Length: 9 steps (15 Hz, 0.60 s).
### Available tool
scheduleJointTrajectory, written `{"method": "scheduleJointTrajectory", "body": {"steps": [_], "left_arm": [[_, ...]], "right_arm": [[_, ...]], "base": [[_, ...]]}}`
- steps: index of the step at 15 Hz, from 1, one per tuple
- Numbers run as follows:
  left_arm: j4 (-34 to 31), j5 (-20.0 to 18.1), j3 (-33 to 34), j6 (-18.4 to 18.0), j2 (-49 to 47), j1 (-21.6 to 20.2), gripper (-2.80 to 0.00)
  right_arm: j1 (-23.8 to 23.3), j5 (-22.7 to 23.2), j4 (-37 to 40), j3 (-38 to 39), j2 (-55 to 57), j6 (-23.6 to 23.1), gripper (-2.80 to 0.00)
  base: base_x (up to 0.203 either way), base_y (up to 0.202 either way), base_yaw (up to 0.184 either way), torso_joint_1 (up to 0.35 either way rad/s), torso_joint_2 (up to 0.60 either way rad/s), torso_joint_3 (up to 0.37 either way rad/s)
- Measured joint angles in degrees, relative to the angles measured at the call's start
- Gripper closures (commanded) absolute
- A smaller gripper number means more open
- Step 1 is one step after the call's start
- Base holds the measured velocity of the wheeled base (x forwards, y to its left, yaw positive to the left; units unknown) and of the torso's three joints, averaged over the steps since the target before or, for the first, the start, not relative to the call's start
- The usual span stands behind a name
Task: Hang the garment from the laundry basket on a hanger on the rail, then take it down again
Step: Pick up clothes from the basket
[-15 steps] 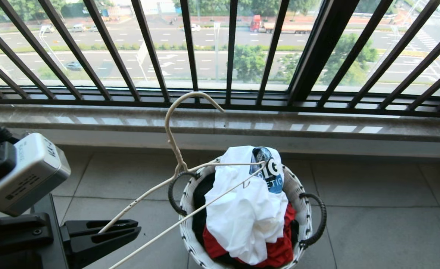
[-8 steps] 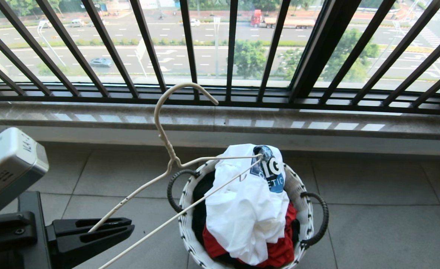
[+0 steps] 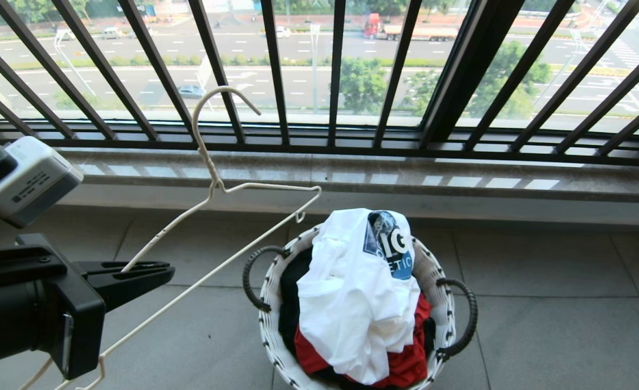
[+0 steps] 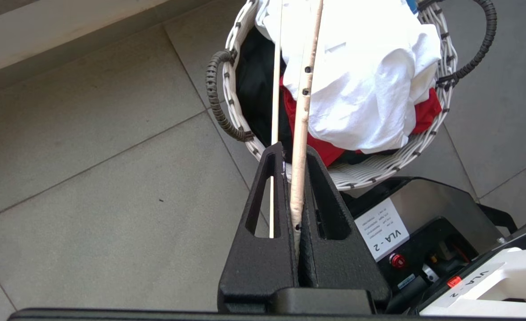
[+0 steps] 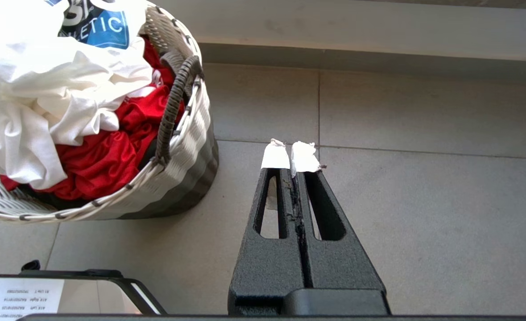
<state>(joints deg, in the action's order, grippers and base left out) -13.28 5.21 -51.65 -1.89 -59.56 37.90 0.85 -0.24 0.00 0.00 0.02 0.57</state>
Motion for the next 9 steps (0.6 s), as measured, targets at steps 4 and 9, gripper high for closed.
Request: {"method": "scheduleJointTrajectory", "body": {"steps": [4, 9], "left_arm": [[-0.04, -0.02, -0.74, -0.15, 0.96, -0.28, 0.0], [-0.12, -0.02, -0.88, -1.77, 3.64, -0.28, 0.0]], "right_arm": [[0.0, 0.0, 0.0, 0.0, 0.0, -0.11, 0.0], [0.0, -0.79, 2.58, -5.51, 0.62, -1.37, 0.0]], "base": [[0.0, 0.0, 0.0, 0.0, 0.0, 0.0], [0.0, 0.0, 0.0, 0.0, 0.0, 0.0]]}}
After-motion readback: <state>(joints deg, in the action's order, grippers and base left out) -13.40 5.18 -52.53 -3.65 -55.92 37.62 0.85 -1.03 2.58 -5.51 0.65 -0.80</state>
